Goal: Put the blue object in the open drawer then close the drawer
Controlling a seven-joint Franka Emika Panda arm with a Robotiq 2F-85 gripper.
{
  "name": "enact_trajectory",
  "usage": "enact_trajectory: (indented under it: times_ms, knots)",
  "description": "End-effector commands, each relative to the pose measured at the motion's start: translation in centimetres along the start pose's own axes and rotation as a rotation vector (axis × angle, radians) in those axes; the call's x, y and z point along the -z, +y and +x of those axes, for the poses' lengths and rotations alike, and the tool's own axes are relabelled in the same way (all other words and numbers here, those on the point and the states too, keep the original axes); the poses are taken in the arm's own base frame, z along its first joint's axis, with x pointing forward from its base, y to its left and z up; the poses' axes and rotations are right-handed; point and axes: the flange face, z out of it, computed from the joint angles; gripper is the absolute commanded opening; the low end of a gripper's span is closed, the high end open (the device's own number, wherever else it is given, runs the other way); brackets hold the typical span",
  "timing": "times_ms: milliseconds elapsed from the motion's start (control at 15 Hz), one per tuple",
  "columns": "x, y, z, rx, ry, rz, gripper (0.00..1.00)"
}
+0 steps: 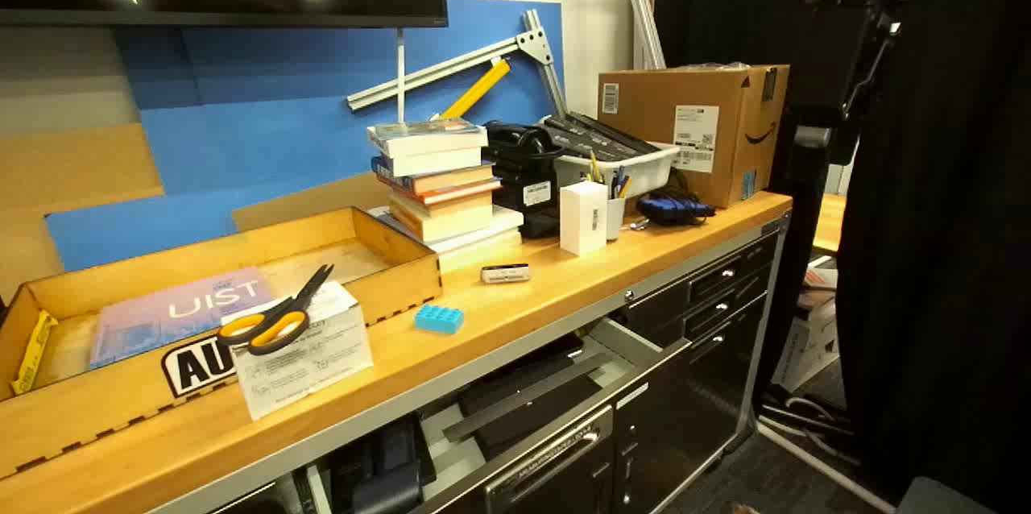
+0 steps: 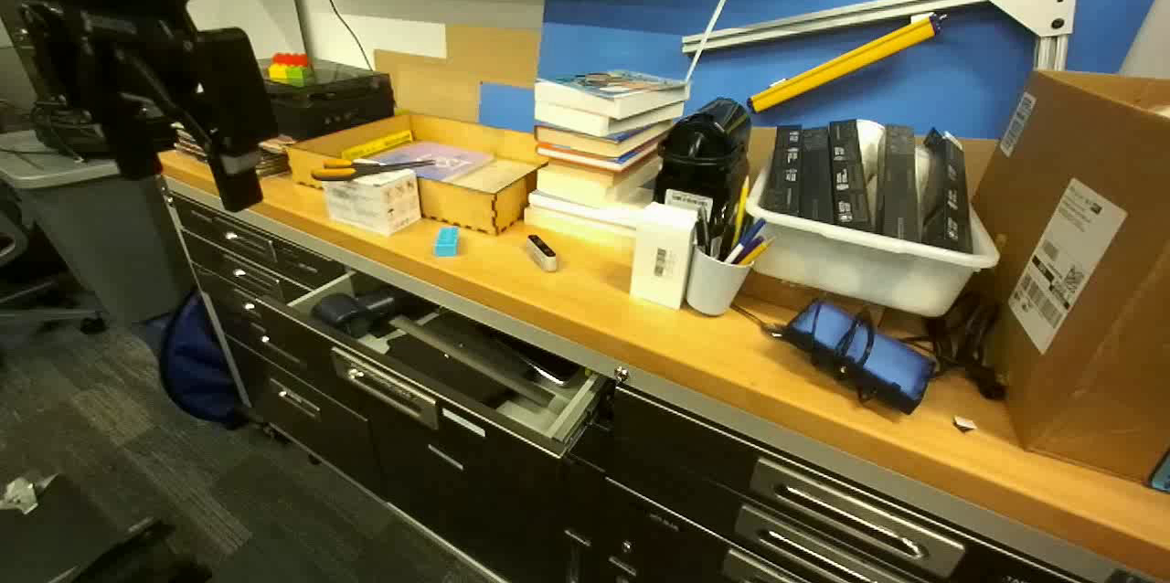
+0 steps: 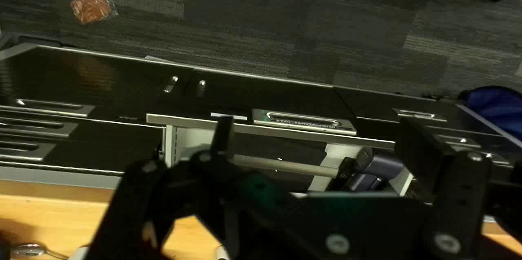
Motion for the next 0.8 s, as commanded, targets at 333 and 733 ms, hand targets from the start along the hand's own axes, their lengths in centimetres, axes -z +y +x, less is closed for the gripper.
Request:
enact_trajectory:
  times_ms: [333, 733]
  knots:
    - [0.7, 0.0, 0.0, 0.000, 0.013, -0.003, 1.00]
    - [0.9, -0.2, 4.8, -0.093, 0.056, -0.034, 1.00]
